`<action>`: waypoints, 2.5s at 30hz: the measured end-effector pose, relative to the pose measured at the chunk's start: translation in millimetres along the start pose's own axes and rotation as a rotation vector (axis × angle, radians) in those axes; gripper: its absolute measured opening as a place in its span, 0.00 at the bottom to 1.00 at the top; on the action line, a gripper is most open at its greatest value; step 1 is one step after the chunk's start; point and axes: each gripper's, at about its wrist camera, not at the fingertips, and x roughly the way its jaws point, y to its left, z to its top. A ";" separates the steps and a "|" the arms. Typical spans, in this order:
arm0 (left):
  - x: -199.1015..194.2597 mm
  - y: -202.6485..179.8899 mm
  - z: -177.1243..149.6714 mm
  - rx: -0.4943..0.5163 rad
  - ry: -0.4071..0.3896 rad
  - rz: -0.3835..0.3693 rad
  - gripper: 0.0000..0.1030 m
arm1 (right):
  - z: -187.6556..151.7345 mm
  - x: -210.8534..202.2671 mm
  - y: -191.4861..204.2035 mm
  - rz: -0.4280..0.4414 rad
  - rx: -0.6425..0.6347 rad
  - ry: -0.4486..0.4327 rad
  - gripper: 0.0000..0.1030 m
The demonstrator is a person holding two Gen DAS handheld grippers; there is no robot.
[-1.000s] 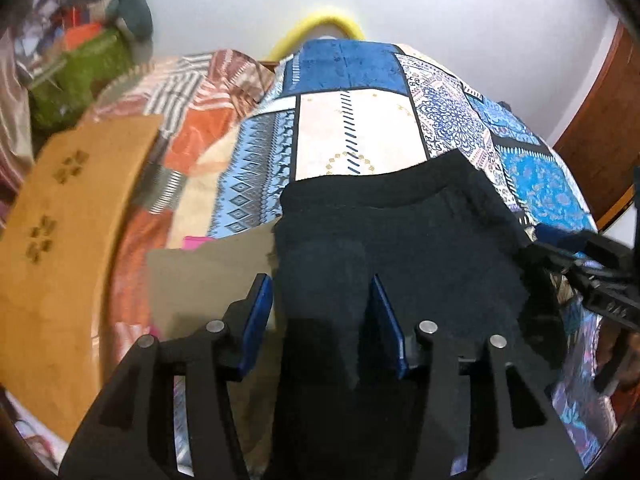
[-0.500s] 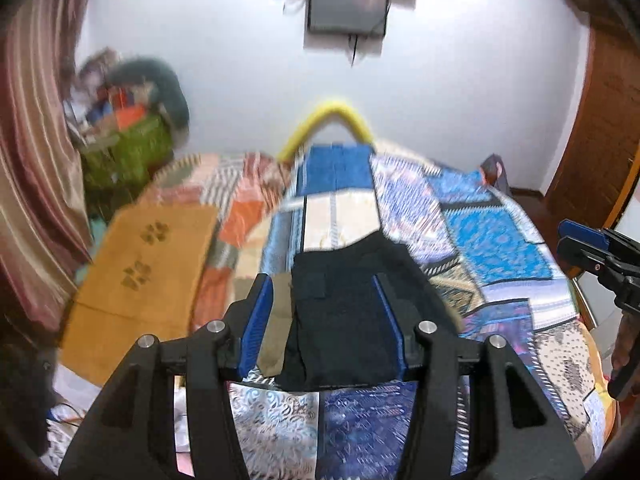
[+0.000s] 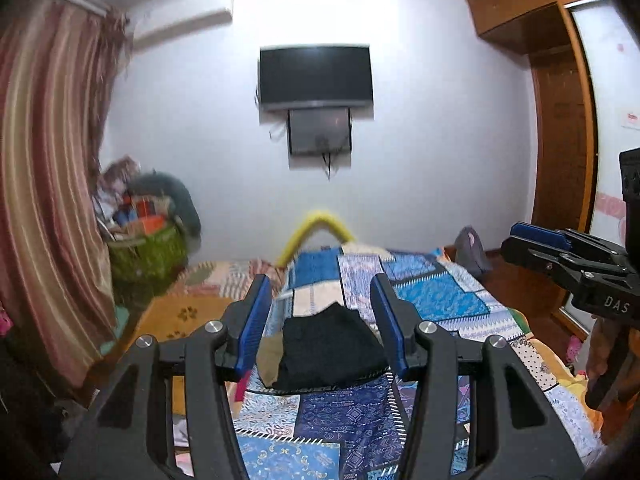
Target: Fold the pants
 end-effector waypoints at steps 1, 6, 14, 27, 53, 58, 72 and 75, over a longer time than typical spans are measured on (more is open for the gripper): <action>-12.5 -4.2 -2.5 0.002 -0.016 0.000 0.50 | -2.5 -10.8 6.7 0.000 -0.004 -0.018 0.43; -58.1 -18.5 -17.8 -0.011 -0.082 0.030 0.69 | -17.4 -39.1 24.2 0.001 0.004 -0.081 0.45; -78.8 -28.5 -38.9 -0.036 -0.097 0.054 0.94 | -30.3 -59.6 39.7 -0.044 0.004 -0.118 0.84; -73.4 -28.8 -56.8 -0.053 -0.067 0.034 0.98 | -42.7 -50.4 33.4 -0.123 0.032 -0.094 1.00; -59.3 -28.3 -64.4 -0.064 -0.041 0.016 0.99 | -53.2 -60.1 33.2 -0.121 0.042 -0.063 1.00; -59.7 -28.4 -65.8 -0.070 -0.041 0.011 0.99 | -53.1 -59.3 31.3 -0.120 0.043 -0.062 1.00; -60.9 -29.2 -67.5 -0.084 -0.033 0.007 0.99 | -50.8 -59.3 34.3 -0.114 0.045 -0.063 1.00; -60.8 -28.5 -66.5 -0.082 -0.029 0.007 0.99 | -52.0 -58.5 34.9 -0.109 0.048 -0.062 1.00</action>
